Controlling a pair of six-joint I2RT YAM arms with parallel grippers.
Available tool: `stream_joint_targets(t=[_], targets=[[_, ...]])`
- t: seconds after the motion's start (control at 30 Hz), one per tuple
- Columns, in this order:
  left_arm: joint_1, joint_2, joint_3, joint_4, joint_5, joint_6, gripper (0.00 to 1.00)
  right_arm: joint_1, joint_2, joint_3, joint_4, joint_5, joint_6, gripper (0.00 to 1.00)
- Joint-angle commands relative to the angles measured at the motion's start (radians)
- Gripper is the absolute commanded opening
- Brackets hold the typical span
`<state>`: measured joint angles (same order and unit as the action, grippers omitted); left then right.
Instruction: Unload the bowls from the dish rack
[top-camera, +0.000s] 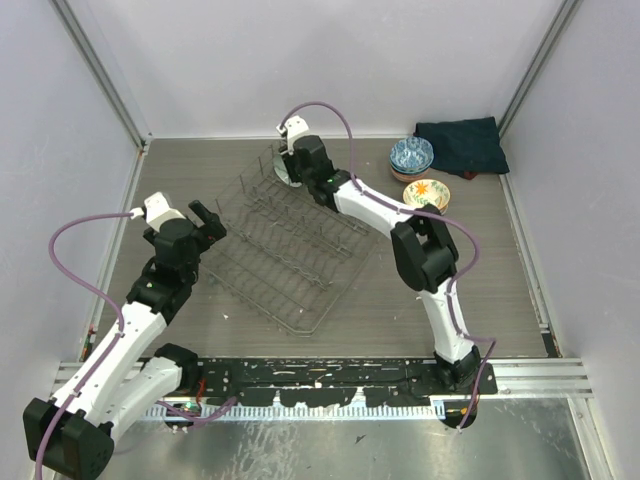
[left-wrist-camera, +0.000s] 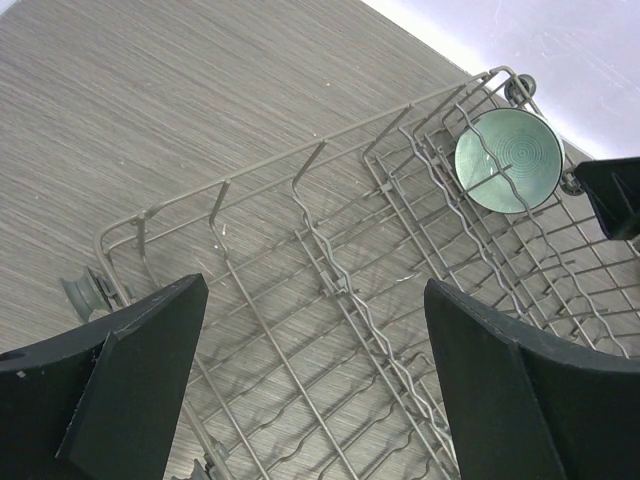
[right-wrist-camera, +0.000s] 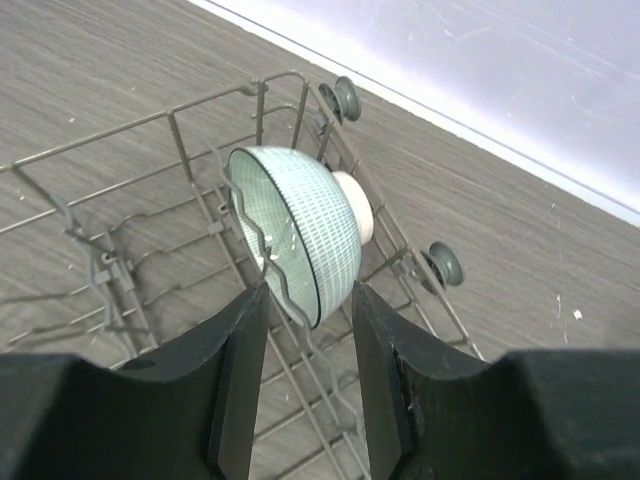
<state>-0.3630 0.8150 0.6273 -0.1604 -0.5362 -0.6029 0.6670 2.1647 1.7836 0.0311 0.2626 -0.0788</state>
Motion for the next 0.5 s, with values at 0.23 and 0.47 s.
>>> stream_joint_targets(t=[0.23, 0.47], targets=[[-0.002, 0.009, -0.005, 0.035, -0.013, 0.013, 0.98, 0.028, 0.146, 0.195, 0.067, 0.133, -0.117, 0.55], [-0.002, 0.007, -0.004, 0.035, -0.014, 0.015, 0.98, 0.052, 0.215, 0.236, 0.11, 0.243, -0.202, 0.57]])
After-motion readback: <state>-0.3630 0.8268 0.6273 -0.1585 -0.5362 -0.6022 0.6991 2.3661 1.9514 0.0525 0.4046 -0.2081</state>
